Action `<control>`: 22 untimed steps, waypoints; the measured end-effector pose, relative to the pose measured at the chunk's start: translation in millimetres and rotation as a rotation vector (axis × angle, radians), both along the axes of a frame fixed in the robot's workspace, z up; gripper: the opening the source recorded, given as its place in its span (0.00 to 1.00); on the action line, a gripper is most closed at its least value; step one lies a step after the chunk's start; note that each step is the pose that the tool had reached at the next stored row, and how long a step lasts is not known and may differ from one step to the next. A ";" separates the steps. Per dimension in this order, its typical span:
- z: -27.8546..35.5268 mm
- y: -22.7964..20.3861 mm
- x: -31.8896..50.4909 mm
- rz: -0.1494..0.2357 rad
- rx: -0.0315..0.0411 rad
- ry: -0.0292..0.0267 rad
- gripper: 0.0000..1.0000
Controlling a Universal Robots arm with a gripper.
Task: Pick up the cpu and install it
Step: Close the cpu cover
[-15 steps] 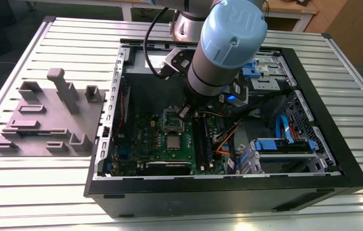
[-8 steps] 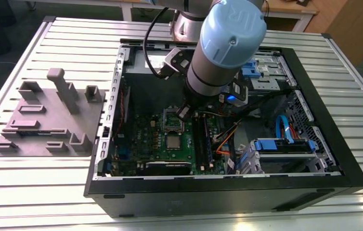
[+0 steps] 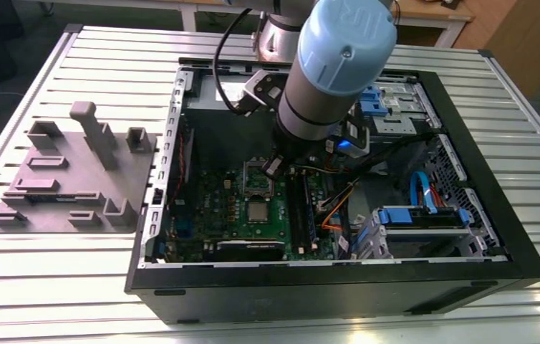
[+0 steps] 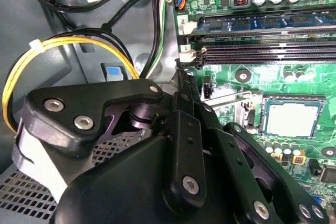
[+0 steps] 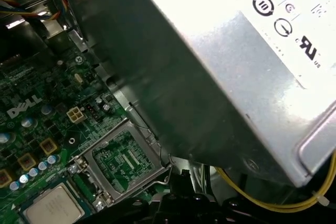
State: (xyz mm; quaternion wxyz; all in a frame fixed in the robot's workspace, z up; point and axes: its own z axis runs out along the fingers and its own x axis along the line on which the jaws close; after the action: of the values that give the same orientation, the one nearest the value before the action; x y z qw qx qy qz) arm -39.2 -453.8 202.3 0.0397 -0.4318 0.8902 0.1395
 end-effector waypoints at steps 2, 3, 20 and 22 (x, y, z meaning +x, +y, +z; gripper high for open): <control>0.6 0.2 0.0 0.000 -0.0109 0.0000 0.10; 1.0 0.3 0.0 0.000 -0.0154 0.0001 0.10; 11.5 2.5 -0.3 0.001 -0.0546 0.0011 0.10; 13.0 2.6 -0.3 0.001 -0.0582 0.0011 0.10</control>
State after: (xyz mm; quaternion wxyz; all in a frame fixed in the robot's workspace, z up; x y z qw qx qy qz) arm -39.5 -451.2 215.3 0.0266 -0.4330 0.8938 0.1138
